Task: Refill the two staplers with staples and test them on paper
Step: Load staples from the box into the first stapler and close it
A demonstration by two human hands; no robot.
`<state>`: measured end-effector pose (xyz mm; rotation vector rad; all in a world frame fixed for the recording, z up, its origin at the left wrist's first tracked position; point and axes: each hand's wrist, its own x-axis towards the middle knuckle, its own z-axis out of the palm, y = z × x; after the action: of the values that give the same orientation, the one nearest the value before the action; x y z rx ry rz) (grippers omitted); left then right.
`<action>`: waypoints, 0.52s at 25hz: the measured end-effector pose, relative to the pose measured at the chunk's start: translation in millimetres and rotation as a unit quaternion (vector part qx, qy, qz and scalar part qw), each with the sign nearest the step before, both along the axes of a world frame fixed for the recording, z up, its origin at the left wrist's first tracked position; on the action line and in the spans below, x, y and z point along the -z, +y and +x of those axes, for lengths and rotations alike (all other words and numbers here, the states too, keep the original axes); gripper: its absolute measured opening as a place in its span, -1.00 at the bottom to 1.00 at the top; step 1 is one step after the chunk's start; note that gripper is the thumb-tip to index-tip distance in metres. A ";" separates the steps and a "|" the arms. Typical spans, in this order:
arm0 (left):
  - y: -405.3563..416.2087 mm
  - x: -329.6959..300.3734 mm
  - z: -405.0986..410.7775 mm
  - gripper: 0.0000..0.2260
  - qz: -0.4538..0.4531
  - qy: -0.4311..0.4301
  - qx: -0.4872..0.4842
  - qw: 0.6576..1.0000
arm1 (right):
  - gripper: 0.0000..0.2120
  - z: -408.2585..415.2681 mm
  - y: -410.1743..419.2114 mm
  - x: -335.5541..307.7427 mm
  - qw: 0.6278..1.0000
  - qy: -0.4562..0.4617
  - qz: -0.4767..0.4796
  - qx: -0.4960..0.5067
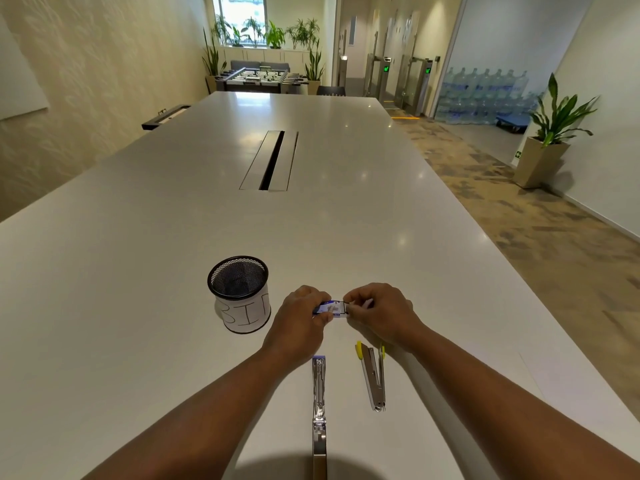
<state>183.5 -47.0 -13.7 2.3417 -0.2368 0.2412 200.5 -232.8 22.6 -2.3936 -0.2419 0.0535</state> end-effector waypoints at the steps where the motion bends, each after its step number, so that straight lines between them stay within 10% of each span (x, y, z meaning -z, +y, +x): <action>1: -0.2 -0.4 -0.4 -0.80 0.000 0.000 0.001 1.000 | -0.88 1.2 0.1 -2.9 1.000 -0.005 -0.020 -0.010; 13: -0.4 -4.5 -2.8 -0.78 -0.001 0.002 0.005 1.000 | -0.84 17.4 6.7 -20.4 0.981 -0.039 -0.165 -0.098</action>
<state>180.7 -47.4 -9.2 2.3379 -0.2471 0.2325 217.8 -226.1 42.9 -2.6969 -0.5422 0.0961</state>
